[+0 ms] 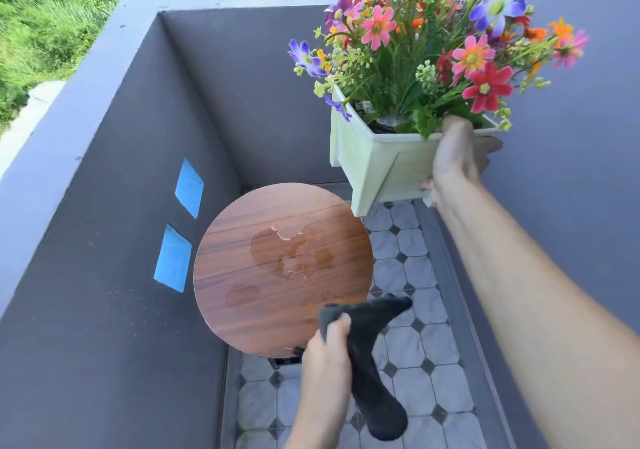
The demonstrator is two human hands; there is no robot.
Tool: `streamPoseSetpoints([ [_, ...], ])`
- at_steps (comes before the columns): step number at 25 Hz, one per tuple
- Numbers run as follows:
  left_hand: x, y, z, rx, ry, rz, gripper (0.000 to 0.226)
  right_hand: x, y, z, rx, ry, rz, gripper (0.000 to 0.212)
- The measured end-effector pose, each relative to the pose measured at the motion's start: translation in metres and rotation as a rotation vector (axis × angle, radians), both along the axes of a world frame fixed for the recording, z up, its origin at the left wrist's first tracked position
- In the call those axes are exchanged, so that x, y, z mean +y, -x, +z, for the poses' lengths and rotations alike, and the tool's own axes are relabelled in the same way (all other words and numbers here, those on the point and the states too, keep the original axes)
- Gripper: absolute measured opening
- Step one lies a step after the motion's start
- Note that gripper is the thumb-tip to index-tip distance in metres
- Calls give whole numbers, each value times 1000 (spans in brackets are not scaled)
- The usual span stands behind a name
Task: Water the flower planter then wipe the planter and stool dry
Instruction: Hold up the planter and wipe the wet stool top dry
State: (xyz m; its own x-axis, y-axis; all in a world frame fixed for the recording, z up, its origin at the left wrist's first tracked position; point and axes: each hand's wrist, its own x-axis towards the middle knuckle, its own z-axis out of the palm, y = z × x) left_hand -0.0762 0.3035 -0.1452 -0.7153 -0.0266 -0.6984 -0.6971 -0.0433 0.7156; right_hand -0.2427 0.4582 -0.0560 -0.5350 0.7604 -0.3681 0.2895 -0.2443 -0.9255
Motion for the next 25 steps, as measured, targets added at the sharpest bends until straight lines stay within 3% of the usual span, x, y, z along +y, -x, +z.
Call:
streamPoseSetpoints([
  [2, -13, 22, 0, -89, -290, 119, 25, 3, -2, 2, -4, 2, -11, 64],
  [4, -29, 43, -3, -51, -356, 61, 30, 4, -4, 4, -6, 0, -14, 68],
  [6, -44, 62, -11, 43, -131, -48, 40, 5, -5, 6, 2, -5, -23, 69],
  [9, -62, 81, -23, 195, 485, -352, 31, 6, -7, 8, -2, -6, -16, 72],
  [12, -74, 84, -28, 405, 908, -427, 57, 5, -8, 9, -14, -9, 8, 71],
  [15, -57, 63, -31, 721, 1001, -449, 47, 4, -8, 8, -5, -25, 5, 68],
  [17, -35, 40, -42, 673, 1096, -635, 51, 2, -6, 8, -11, -26, 4, 68],
  [20, -5, 27, -61, 381, 1131, -899, 68, -4, -4, 7, -2, -23, -1, 66],
  [22, 9, 36, -68, 431, 1117, -975, 59, -8, -2, 8, 8, -28, -1, 63],
  [25, 16, 65, -65, 690, 1049, -1105, 52, -13, 3, 9, 21, -12, 4, 58],
])
